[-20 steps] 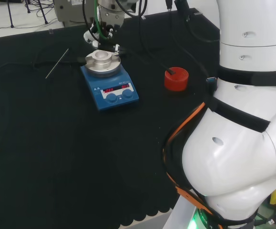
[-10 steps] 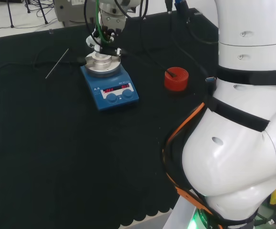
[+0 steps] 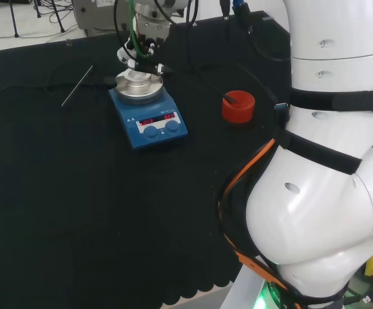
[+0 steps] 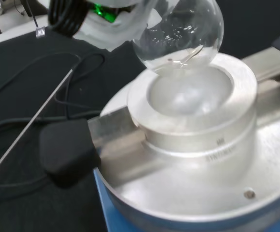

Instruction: Place the round-bottom flask on the heater.

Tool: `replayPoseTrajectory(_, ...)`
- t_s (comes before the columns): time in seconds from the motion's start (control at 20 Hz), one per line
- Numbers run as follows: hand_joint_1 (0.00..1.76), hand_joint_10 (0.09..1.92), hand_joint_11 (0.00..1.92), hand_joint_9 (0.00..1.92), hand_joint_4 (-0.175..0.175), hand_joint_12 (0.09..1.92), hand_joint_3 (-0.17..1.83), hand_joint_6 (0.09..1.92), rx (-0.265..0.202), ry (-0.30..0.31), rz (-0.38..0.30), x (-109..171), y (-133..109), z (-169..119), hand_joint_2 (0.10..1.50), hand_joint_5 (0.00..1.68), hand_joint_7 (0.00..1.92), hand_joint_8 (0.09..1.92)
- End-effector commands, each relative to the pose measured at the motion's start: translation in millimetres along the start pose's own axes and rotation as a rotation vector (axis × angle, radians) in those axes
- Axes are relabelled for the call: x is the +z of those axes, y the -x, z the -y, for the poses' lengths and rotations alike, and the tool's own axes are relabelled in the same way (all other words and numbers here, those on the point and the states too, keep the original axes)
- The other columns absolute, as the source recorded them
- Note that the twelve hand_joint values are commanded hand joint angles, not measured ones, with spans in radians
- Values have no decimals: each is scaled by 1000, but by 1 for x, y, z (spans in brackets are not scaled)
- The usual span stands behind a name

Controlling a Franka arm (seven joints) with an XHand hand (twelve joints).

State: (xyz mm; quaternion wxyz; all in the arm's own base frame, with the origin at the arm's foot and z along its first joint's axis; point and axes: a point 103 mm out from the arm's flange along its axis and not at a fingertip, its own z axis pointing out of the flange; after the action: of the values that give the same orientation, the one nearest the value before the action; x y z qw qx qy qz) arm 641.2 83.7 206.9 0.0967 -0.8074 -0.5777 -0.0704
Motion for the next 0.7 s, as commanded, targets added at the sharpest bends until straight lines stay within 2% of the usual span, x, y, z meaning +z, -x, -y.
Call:
replayPoseTrajectory(0.05,1101,561,282,701,175,1312,615,815,16,-11,7,5,10,-15,714,1179,513,593)
replayPoseTrajectory(0.7,1101,560,282,701,175,1311,616,815,23,-22,24,15,15,-15,714,1180,513,593)
